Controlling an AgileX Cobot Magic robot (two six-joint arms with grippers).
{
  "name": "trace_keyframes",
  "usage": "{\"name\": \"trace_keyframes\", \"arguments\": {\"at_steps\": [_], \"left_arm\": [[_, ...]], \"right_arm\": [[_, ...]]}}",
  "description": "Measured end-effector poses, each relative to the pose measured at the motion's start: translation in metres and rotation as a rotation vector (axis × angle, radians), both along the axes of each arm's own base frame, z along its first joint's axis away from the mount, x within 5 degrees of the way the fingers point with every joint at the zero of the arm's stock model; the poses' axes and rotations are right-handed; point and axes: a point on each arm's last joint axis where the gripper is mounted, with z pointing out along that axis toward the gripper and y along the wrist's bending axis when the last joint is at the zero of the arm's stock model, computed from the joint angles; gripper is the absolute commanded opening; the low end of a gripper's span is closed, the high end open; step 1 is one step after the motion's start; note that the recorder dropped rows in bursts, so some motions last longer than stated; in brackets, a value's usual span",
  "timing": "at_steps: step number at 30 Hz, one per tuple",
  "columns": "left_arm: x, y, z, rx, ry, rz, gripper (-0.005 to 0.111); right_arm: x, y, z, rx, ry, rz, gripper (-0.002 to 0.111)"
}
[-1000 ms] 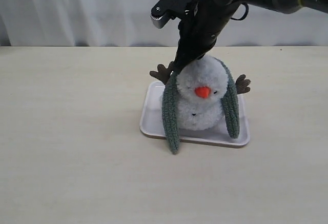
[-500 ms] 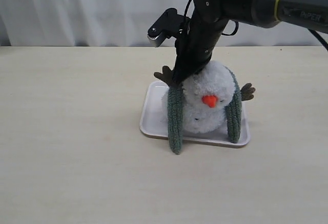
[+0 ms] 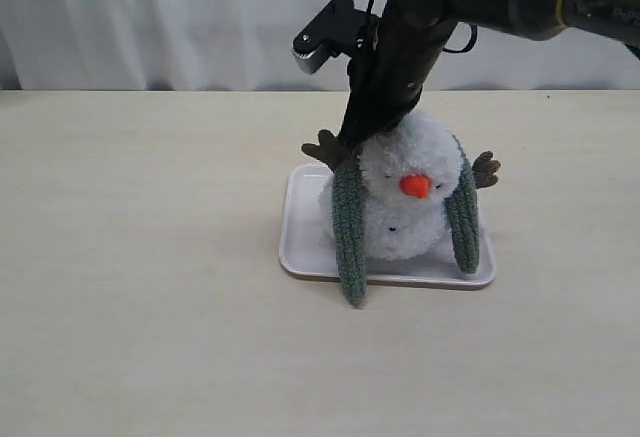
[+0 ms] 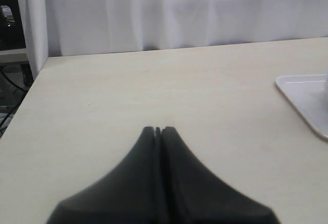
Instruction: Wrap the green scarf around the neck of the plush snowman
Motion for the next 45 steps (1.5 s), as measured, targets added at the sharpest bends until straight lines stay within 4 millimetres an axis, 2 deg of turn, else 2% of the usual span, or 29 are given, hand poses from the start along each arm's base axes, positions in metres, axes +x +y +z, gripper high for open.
{"name": "trace_keyframes", "arguments": {"at_steps": [9, 12, 17, 21, 24, 26, 30, 36, 45], "left_arm": [[0.0, 0.0, 0.0, 0.0, 0.0, 0.0, 0.0], [0.0, 0.0, 0.0, 0.0, 0.0, 0.0, 0.0], [0.0, 0.0, 0.0, 0.0, 0.0, 0.0, 0.0], [0.0, 0.0, 0.0, 0.0, 0.0, 0.0, 0.0], [0.0, 0.0, 0.0, 0.0, 0.0, 0.0, 0.0], [0.0, 0.0, 0.0, 0.0, 0.0, 0.0, 0.0], [0.0, 0.0, 0.0, 0.0, 0.0, 0.0, 0.0], [0.0, 0.0, 0.0, 0.0, 0.0, 0.0, 0.0], [0.0, 0.0, 0.0, 0.0, 0.0, 0.0, 0.0]], "right_arm": [[-0.011, -0.02, 0.052, 0.064, -0.132, -0.207, 0.044], [-0.012, -0.042, 0.063, 0.087, -0.119, -0.33, 0.05], [-0.015, -0.096, 0.07, 0.097, -0.014, -0.53, 0.05], [-0.025, -0.126, 0.064, 0.175, 0.103, -0.591, 0.05], [-0.038, -0.133, 0.058, 0.264, 0.154, -0.566, 0.047], [-0.045, -0.131, 0.052, 0.315, 0.147, -0.521, 0.037], [-0.051, -0.129, 0.036, 0.383, 0.086, -0.501, 0.004], [-0.049, -0.13, 0.007, 0.432, 0.008, -0.54, 0.004], [-0.038, -0.128, -0.024, 0.433, 0.058, -0.564, 0.004]]}}
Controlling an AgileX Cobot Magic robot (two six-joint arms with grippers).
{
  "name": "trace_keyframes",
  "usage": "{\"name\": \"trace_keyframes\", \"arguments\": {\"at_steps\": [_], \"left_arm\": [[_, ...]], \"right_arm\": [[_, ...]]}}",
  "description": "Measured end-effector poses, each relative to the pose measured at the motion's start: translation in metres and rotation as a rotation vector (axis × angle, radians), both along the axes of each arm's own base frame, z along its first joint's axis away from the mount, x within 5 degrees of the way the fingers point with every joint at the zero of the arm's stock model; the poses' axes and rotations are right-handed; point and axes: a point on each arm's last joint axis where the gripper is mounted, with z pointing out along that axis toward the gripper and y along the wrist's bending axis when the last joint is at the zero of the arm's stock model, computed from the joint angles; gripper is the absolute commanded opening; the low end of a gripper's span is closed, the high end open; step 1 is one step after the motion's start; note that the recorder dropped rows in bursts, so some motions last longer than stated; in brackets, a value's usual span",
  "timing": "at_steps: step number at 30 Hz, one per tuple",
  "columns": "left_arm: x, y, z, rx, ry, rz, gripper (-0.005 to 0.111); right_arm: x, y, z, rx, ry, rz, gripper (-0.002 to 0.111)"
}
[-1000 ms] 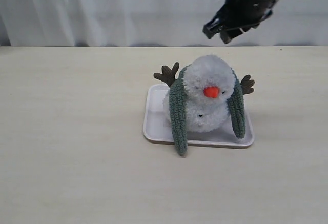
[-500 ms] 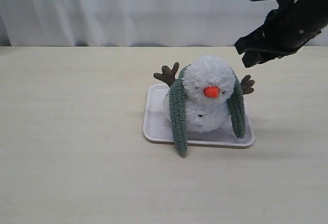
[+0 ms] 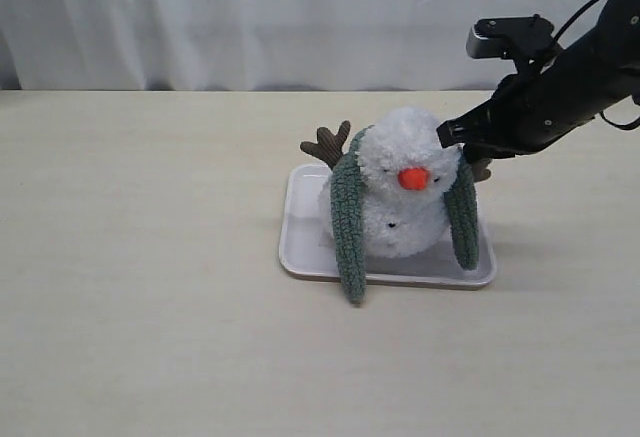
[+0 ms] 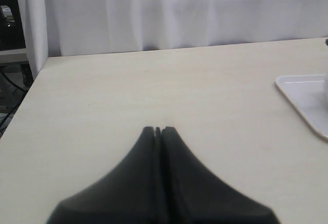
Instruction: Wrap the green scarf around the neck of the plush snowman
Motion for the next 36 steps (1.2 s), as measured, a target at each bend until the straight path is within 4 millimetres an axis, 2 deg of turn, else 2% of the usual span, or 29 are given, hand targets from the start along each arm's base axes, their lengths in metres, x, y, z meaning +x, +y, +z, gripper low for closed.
{"name": "trace_keyframes", "arguments": {"at_steps": [16, 27, 33, 36], "left_arm": [[0.0, 0.0, 0.0, 0.0, 0.0, 0.0, 0.0], [0.0, 0.0, 0.0, 0.0, 0.0, 0.0, 0.0], [0.0, 0.0, 0.0, 0.0, 0.0, 0.0, 0.0], [0.0, 0.0, 0.0, 0.0, 0.0, 0.0, 0.0]], "right_arm": [[0.004, 0.006, 0.0, 0.058, -0.034, 0.019, 0.004], [0.009, 0.008, -0.027, 0.071, 0.061, 0.014, 0.004], [0.008, 0.008, -0.026, 0.071, 0.059, 0.02, 0.004], [0.005, 0.008, -0.014, 0.073, 0.031, 0.03, 0.005]]}}
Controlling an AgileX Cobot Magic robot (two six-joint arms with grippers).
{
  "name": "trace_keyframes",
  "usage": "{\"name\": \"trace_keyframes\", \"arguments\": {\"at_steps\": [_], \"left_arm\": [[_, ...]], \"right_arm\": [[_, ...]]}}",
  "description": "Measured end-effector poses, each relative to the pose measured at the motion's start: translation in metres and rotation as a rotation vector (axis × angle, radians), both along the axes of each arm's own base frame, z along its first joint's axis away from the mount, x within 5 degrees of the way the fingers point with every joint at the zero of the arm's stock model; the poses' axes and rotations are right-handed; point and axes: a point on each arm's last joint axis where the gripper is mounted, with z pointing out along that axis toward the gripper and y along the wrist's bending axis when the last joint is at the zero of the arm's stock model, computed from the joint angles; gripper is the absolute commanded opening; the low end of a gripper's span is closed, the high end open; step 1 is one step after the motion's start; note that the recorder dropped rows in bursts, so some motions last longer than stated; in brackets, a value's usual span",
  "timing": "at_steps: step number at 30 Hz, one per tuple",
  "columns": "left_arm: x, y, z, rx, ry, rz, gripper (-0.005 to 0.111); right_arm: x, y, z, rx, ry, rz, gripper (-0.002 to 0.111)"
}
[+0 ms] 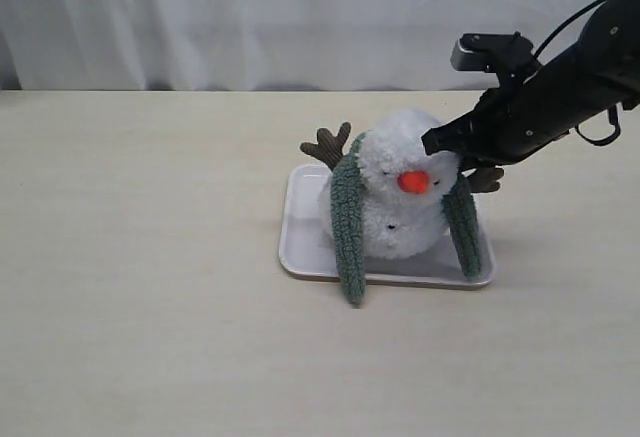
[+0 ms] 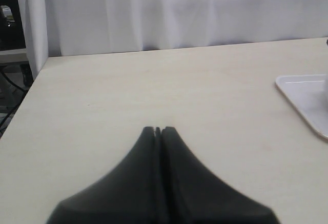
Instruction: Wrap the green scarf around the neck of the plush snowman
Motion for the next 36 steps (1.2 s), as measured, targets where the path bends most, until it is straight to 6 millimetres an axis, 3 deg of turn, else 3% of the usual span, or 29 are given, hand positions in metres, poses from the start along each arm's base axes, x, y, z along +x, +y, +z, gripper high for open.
{"name": "trace_keyframes", "arguments": {"at_steps": [8, 10, 14, 24, 28, 33, 35, 36], "left_arm": [[0.0, 0.0, 0.0, 0.0, 0.0, 0.0, 0.0], [0.0, 0.0, 0.0, 0.0, 0.0, 0.0, 0.0], [0.0, 0.0, 0.0, 0.0, 0.0, 0.0, 0.0], [0.0, 0.0, 0.0, 0.0, 0.0, 0.0, 0.0], [0.0, 0.0, 0.0, 0.0, 0.0, 0.0, 0.0], [0.0, 0.0, 0.0, 0.0, 0.0, 0.0, 0.0], [0.0, 0.0, 0.0, 0.0, 0.0, 0.0, 0.0], [0.0, 0.0, 0.0, 0.0, 0.0, 0.0, 0.0]], "right_arm": [[-0.017, -0.001, 0.042, 0.007, -0.072, 0.047, 0.042], [-0.022, -0.001, 0.048, 0.003, -0.068, 0.059, 0.048], [-0.029, -0.003, 0.049, -0.029, -0.025, 0.093, 0.049], [-0.043, -0.009, 0.0, -0.085, 0.1, 0.092, 0.049], [-0.04, -0.008, -0.033, -0.094, 0.112, 0.104, 0.049], [-0.03, -0.004, -0.05, -0.058, 0.082, 0.116, 0.048], [-0.026, -0.003, -0.062, -0.052, 0.091, 0.113, 0.031], [-0.025, -0.003, -0.064, -0.054, 0.092, 0.111, 0.018]]}}
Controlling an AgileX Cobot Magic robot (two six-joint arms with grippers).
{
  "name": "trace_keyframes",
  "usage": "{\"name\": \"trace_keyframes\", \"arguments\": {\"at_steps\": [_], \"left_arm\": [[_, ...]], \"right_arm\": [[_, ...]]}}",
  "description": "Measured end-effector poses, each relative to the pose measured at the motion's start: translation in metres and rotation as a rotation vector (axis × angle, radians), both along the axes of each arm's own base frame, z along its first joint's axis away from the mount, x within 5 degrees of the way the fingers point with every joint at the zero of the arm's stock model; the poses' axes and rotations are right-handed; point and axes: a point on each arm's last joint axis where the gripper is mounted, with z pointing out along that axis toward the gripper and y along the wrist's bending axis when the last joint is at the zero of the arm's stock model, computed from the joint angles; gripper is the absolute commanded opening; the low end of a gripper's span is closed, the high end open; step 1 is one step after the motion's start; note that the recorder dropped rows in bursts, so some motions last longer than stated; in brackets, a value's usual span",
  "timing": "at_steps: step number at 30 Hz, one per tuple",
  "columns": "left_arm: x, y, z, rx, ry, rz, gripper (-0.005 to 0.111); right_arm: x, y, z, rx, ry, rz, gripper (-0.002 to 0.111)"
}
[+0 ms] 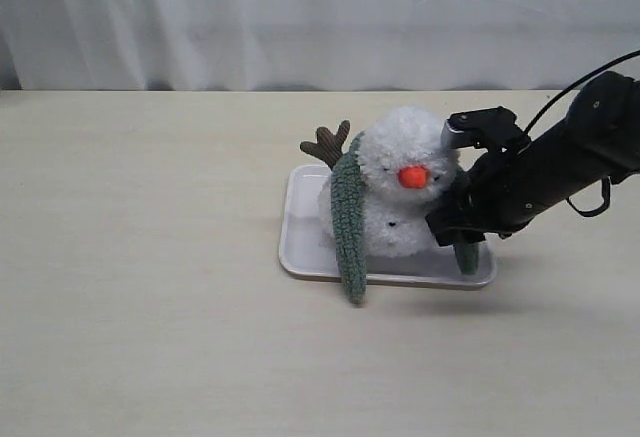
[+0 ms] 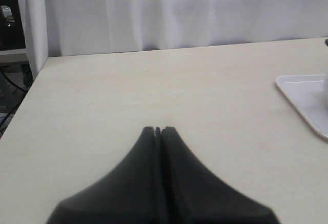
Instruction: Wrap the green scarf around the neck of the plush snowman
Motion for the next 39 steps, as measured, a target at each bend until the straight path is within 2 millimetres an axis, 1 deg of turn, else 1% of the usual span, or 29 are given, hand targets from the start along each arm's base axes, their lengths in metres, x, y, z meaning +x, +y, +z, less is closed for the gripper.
{"name": "trace_keyframes", "arguments": {"at_steps": [1, 2, 4, 7, 10, 16, 22, 28, 30, 35, 39], "left_arm": [[0.0, 0.0, 0.0, 0.0, 0.0, 0.0, 0.0], [0.0, 0.0, 0.0, 0.0, 0.0, 0.0, 0.0], [0.0, 0.0, 0.0, 0.0, 0.0, 0.0, 0.0], [0.0, 0.0, 0.0, 0.0, 0.0, 0.0, 0.0], [0.0, 0.0, 0.0, 0.0, 0.0, 0.0, 0.0], [0.0, 0.0, 0.0, 0.0, 0.0, 0.0, 0.0], [0.0, 0.0, 0.0, 0.0, 0.0, 0.0, 0.0], [0.0, 0.0, 0.0, 0.0, 0.0, 0.0, 0.0], [0.0, 0.0, 0.0, 0.0, 0.0, 0.0, 0.0], [0.0, 0.0, 0.0, 0.0, 0.0, 0.0, 0.0], [0.0, 0.0, 0.0, 0.0, 0.0, 0.0, 0.0]], "right_arm": [[0.0, 0.0, -0.001, 0.0, 0.001, -0.003, 0.008], [0.0, 0.0, -0.001, 0.002, 0.002, -0.004, 0.004], [-0.001, 0.0, 0.005, 0.007, -0.013, -0.004, 0.004], [-0.008, 0.001, 0.028, 0.025, -0.038, 0.014, 0.004], [-0.015, 0.002, 0.042, 0.04, -0.033, 0.036, 0.004], [-0.029, 0.002, 0.057, 0.051, 0.016, 0.07, 0.004], [-0.033, -0.002, 0.063, 0.012, 0.015, 0.065, 0.004], [-0.034, -0.008, 0.062, -0.043, 0.038, 0.018, 0.004], [-0.033, -0.01, 0.058, -0.071, 0.06, -0.003, 0.004], [-0.03, -0.013, 0.034, -0.106, 0.168, -0.048, 0.004], [-0.029, -0.011, 0.022, -0.095, 0.217, -0.066, 0.004]]}}
